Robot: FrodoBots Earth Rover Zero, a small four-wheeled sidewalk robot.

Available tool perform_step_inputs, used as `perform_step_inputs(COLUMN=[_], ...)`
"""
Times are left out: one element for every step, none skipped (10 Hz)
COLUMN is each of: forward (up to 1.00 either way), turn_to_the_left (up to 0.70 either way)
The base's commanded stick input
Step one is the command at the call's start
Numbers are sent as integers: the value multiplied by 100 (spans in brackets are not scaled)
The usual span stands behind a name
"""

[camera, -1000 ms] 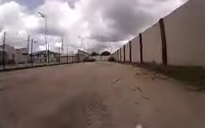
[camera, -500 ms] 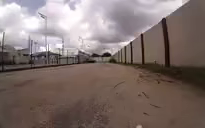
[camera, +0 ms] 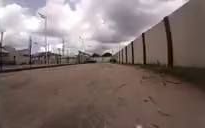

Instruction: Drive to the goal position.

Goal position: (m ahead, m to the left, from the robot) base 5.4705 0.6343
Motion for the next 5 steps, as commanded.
perform_step_inputs(forward=[50, 50, 50, 50, 50], turn_to_the_left=[-1, -1, -1, -1, -1])
